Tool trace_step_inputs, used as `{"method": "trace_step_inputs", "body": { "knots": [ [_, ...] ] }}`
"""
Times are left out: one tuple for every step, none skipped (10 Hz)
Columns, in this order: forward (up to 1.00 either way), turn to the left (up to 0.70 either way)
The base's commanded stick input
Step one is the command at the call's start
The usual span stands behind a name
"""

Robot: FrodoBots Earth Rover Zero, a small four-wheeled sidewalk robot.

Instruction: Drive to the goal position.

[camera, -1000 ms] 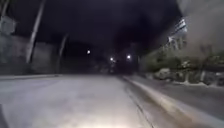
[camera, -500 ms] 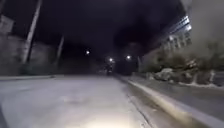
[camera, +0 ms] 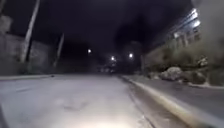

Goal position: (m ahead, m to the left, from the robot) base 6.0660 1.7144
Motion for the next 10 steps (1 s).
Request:
{"method": "trace_step_inputs", "body": {
  "knots": [
    [0.7,0.0],
    [0.7,0.0],
    [0.7,0.0],
    [0.7,0.0],
    [0.7,0.0],
    [0.7,0.0],
    [0.7,0.0],
    [0.7,0.0],
    [0.7,0.0],
    [0.7,0.0]
  ]
}}
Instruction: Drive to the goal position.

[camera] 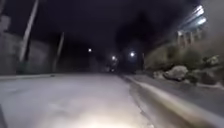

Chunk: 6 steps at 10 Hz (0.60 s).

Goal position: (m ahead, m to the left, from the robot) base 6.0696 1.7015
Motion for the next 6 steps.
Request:
{"method": "trace_step_inputs", "body": {
  "knots": [
    [0.7,0.0],
    [0.7,0.0],
    [0.7,0.0],
    [0.7,0.0],
    [0.7,0.0],
    [0.7,0.0]
  ]
}}
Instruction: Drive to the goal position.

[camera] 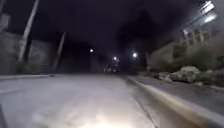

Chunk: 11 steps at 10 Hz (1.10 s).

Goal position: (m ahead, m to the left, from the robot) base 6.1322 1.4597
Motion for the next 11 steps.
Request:
{"method": "trace_step_inputs", "body": {
  "knots": [
    [0.7,0.0],
    [0.7,0.0],
    [0.7,0.0],
    [0.7,0.0],
    [0.7,0.0],
    [0.7,0.0],
    [0.7,0.0],
    [0.7,0.0],
    [0.7,0.0],
    [0.7,0.0],
    [0.7,0.0]
  ]
}}
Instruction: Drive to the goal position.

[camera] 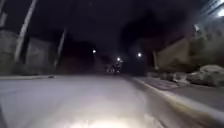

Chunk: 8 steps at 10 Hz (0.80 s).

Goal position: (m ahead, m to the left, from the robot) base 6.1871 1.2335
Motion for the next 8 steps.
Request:
{"method": "trace_step_inputs", "body": {
  "knots": [
    [0.7,0.0],
    [0.7,0.0],
    [0.7,0.0],
    [0.7,0.0],
    [0.7,0.0],
    [0.7,0.0],
    [0.7,0.0],
    [0.7,0.0]
  ]
}}
